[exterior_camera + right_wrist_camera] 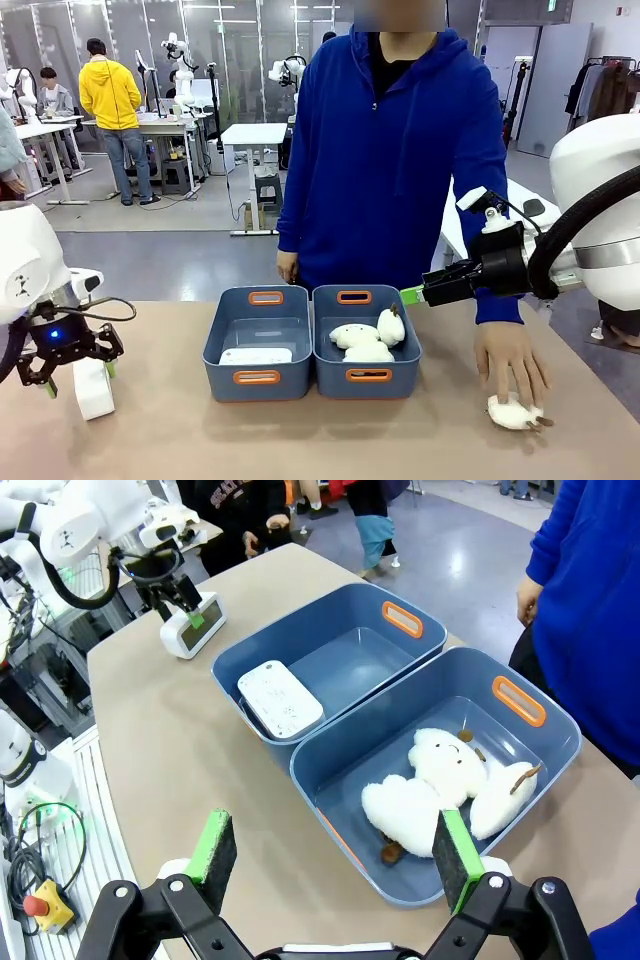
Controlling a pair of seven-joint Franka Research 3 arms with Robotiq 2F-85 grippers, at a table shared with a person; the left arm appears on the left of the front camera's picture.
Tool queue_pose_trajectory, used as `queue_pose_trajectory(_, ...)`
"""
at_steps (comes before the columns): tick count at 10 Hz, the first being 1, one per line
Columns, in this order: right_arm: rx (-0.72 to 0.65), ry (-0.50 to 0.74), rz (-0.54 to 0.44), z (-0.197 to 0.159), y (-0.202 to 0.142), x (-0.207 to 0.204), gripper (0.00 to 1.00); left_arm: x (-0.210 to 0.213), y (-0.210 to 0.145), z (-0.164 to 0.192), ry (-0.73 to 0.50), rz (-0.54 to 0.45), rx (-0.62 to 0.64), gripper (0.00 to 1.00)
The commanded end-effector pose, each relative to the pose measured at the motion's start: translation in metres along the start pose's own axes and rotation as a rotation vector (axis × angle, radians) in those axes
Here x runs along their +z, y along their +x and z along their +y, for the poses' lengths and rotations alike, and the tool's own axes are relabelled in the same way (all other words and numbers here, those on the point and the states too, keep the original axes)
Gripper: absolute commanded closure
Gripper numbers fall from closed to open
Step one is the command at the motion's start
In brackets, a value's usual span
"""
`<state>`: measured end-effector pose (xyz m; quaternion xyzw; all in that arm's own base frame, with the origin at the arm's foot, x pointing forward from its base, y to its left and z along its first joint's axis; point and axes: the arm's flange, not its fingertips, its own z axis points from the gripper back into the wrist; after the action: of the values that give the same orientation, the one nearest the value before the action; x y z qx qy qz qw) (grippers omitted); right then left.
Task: Sort the digital clocks into the basket.
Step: Pick up the Digital clock from the table and place it into the empty Plastic storage basket.
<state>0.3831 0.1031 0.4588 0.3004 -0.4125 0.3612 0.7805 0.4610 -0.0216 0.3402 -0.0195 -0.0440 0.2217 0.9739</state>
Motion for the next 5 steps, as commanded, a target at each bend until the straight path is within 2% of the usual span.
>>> queue_pose_trajectory(1,0.017,0.006,0.002,-0.0029,-0.0028,0.0005,0.0,-0.0112,0.0017,-0.0054,0.002,-0.053,0.023,0.0)
queue_pose_trajectory(2,0.017,0.006,0.002,-0.0029,-0.0028,0.0005,0.0,-0.0134,0.0011,-0.005,0.004,-0.056,0.019,0.39)
queue_pose_trajectory(3,0.017,0.006,0.002,-0.0029,-0.0028,0.0005,0.0,-0.0166,-0.001,-0.0033,0.017,-0.022,0.022,0.6)
queue_pose_trajectory(4,0.017,0.006,0.002,-0.0029,-0.0028,0.0005,0.0,-0.0174,-0.0029,-0.0016,0.011,-0.021,0.02,0.98)
queue_pose_trajectory(5,0.017,0.006,0.002,-0.0029,-0.0028,0.0005,0.0,-0.0164,-0.0045,-0.0002,-0.001,-0.019,0.024,1.0)
